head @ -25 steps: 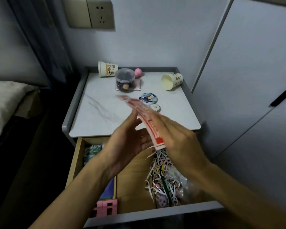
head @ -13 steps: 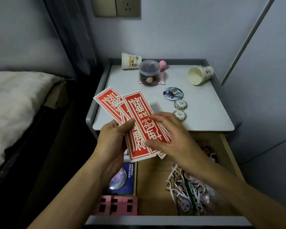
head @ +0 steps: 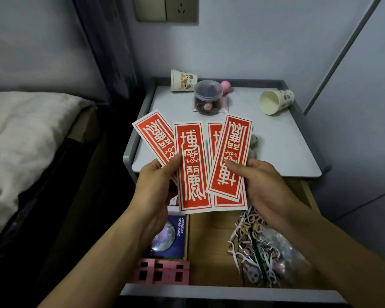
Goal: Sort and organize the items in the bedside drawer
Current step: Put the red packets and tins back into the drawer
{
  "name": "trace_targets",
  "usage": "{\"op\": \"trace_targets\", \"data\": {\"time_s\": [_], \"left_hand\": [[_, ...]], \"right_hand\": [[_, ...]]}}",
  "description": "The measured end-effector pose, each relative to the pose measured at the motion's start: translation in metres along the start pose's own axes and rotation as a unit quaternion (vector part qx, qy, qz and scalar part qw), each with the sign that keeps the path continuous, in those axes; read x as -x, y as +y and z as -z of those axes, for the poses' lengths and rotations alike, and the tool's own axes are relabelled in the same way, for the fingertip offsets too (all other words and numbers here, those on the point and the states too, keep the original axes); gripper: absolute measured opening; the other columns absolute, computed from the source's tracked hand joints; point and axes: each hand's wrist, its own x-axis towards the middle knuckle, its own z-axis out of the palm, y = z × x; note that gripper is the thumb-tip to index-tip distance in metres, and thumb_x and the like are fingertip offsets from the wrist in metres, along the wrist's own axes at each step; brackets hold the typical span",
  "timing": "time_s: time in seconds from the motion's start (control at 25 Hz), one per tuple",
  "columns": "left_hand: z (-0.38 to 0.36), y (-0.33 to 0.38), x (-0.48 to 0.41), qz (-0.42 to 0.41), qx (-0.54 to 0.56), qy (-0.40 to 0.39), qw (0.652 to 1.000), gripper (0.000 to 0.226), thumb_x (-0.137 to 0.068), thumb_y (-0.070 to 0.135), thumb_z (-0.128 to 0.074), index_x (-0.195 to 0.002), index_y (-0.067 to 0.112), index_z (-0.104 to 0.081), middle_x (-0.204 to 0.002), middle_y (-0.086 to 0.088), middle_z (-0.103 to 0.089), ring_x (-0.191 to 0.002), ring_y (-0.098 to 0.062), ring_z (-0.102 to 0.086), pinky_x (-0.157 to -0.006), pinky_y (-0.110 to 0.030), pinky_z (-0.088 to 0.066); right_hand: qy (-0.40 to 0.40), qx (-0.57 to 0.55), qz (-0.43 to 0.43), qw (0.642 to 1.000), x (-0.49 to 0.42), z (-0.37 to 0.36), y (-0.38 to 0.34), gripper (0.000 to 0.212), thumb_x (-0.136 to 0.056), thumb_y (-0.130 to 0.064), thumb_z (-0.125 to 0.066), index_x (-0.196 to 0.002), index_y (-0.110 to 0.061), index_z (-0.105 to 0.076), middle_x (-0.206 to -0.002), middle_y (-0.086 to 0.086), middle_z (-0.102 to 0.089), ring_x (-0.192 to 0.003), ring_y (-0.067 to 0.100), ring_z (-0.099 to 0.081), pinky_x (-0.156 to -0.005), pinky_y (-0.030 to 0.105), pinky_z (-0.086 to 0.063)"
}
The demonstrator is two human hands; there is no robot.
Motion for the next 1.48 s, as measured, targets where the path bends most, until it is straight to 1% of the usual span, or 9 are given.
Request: {"op": "trace_targets", "data": {"time_s": [0.48,0.6,0.64,0.72,0.8,0.88,1.04,1.28,1.48], "left_hand": [[-0.007,-0.004,0.000,0.008,-0.025,-0.038,0.999,0.026,-0.093,0.026,-0.063,-0.112,0.008,-0.067,-0.101,-0.008,-0.075,-0.089,-0.025,-0.074,-0.085,-0.043,-0.056],[0.007,0.006,-0.013,-0.104,-0.095,0.025,0.990,0.052,-0.088,0.036,-0.069,-0.131,0.011,-0.053,-0.124,-0.009,-0.066,-0.110,-0.028,-0.065,-0.098,-0.055,-0.048],[0.014,0.012,-0.018,-0.180,-0.205,0.080,0.959,0.068,-0.084,0.039,-0.072,-0.141,0.015,-0.043,-0.139,-0.009,-0.055,-0.125,-0.026,-0.055,-0.106,-0.053,-0.042],[0.024,0.022,-0.021,-0.337,-0.458,0.147,0.809,0.085,-0.080,0.047,-0.071,-0.149,0.017,-0.032,-0.153,-0.008,-0.035,-0.142,-0.024,-0.031,-0.118,-0.045,-0.026],[0.026,0.027,-0.022,-0.412,-0.627,0.061,0.658,0.076,-0.080,0.063,-0.059,-0.140,0.019,-0.047,-0.146,-0.005,-0.047,-0.137,-0.021,-0.039,-0.119,-0.045,-0.018],[0.025,0.023,-0.019,-0.340,-0.701,-0.078,0.622,0.055,-0.085,0.066,-0.046,-0.120,0.028,-0.065,-0.124,0.007,-0.066,-0.113,-0.010,-0.061,-0.111,-0.037,-0.032],[0.025,0.015,-0.018,-0.242,-0.643,-0.109,0.718,0.018,-0.094,0.041,-0.057,-0.096,0.026,-0.065,-0.093,0.005,-0.072,-0.077,-0.008,-0.066,-0.068,-0.024,-0.051],[0.013,0.013,-0.009,-0.075,-0.289,-0.069,0.952,0.017,-0.100,0.031,-0.051,-0.106,0.018,-0.061,-0.093,-0.002,-0.075,-0.082,-0.018,-0.074,-0.081,-0.042,-0.059],[-0.004,0.001,0.006,-0.022,-0.195,-0.128,0.972,0.023,-0.097,0.031,-0.056,-0.115,0.018,-0.060,-0.097,-0.002,-0.076,-0.084,-0.020,-0.074,-0.082,-0.041,-0.059]], "right_hand": [[-0.045,-0.011,0.007,0.999,0.005,-0.005,0.007,0.023,-0.093,-0.009,-0.061,-0.116,-0.009,-0.064,-0.102,0.010,-0.075,-0.092,0.026,-0.073,-0.072,0.036,-0.061],[-0.023,0.069,0.046,0.996,0.006,0.006,-0.003,0.023,-0.094,-0.012,-0.061,-0.118,-0.012,-0.064,-0.099,0.007,-0.076,-0.089,0.025,-0.074,-0.075,0.039,-0.060],[-0.023,0.099,0.057,0.993,0.006,0.010,-0.007,0.023,-0.095,-0.013,-0.061,-0.118,-0.013,-0.064,-0.099,0.006,-0.076,-0.088,0.025,-0.074,-0.076,0.041,-0.060],[-0.031,0.138,0.062,0.988,0.006,0.014,-0.012,0.023,-0.095,-0.015,-0.061,-0.118,-0.015,-0.064,-0.099,0.006,-0.076,-0.087,0.025,-0.074,-0.079,0.044,-0.060],[-0.035,0.152,0.058,0.986,0.005,0.017,-0.012,0.023,-0.095,-0.016,-0.061,-0.118,-0.015,-0.064,-0.100,0.007,-0.076,-0.088,0.026,-0.074,-0.082,0.046,-0.059],[-0.038,0.150,0.056,0.986,0.005,0.017,-0.012,0.023,-0.095,-0.016,-0.061,-0.118,-0.014,-0.064,-0.100,0.008,-0.076,-0.089,0.027,-0.074,-0.083,0.047,-0.058],[0.000,0.096,0.051,0.994,0.005,0.022,-0.010,0.023,-0.096,-0.019,-0.059,-0.117,-0.012,-0.064,-0.102,0.007,-0.075,-0.091,0.026,-0.074,-0.084,0.047,-0.057],[-0.010,0.037,-0.002,0.999,0.006,0.015,-0.004,0.023,-0.094,-0.017,-0.060,-0.114,-0.007,-0.066,-0.102,0.009,-0.075,-0.094,0.025,-0.073,-0.083,0.042,-0.056],[0.001,0.054,0.004,0.999,0.009,-0.003,0.011,0.020,-0.092,-0.016,-0.063,-0.112,-0.011,-0.066,-0.099,0.004,-0.076,-0.091,0.019,-0.074,-0.084,0.038,-0.056]]}}
